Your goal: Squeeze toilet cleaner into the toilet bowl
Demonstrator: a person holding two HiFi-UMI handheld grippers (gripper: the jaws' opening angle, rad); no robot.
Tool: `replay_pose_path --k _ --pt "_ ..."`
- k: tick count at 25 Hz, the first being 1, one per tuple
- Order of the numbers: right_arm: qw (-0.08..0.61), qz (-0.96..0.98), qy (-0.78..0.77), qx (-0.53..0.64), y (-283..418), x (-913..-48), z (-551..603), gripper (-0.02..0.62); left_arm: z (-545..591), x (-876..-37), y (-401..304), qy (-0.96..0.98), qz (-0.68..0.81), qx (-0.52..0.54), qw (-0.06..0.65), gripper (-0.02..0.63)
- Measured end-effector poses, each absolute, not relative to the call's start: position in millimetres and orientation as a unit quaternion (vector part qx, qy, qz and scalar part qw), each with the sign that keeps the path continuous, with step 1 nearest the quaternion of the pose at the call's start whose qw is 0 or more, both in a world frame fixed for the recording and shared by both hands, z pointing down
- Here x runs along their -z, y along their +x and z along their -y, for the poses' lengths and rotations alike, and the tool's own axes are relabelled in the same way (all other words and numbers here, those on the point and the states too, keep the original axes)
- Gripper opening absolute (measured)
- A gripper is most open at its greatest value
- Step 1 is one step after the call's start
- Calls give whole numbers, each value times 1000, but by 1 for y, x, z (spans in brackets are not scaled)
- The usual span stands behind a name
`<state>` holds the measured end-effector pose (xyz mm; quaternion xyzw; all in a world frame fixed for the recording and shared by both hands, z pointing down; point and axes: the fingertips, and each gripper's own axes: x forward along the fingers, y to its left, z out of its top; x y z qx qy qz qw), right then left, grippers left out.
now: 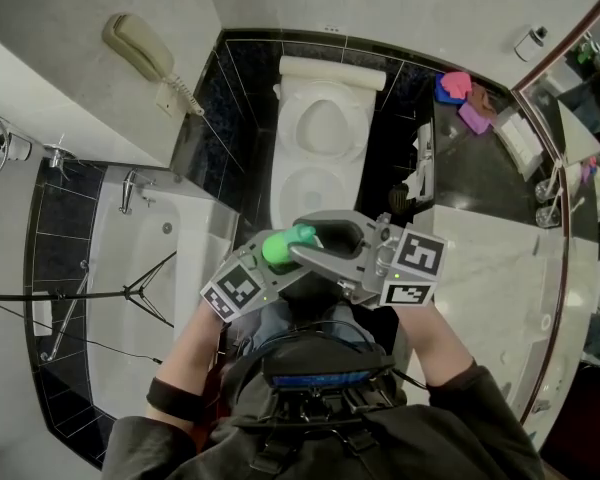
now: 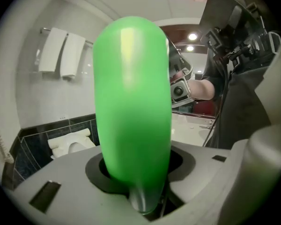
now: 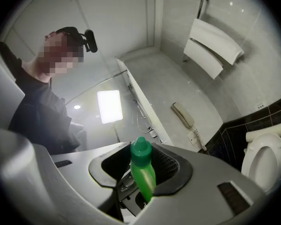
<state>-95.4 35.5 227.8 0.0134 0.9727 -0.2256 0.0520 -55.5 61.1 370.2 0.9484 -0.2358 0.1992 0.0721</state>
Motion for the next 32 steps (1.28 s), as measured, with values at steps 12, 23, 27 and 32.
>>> replay_pose_path --k 12,23,27,32 --pt "66 -985 148 57 -77 -206 -78 147 -94 -355 -28 976 110 -178 57 192" --pt "78 -986 73 125 -83 -209 -53 217 -68 -355 -38 959 217 -177 38 192" --pt "90 -975 -2 202 -87 -211 -29 233 -39 -353 -54 924 337 -179 26 192" --pt "55 -946 -47 315 -99 -218 -22 233 -10 -359 -76 875 444 -193 6 193"
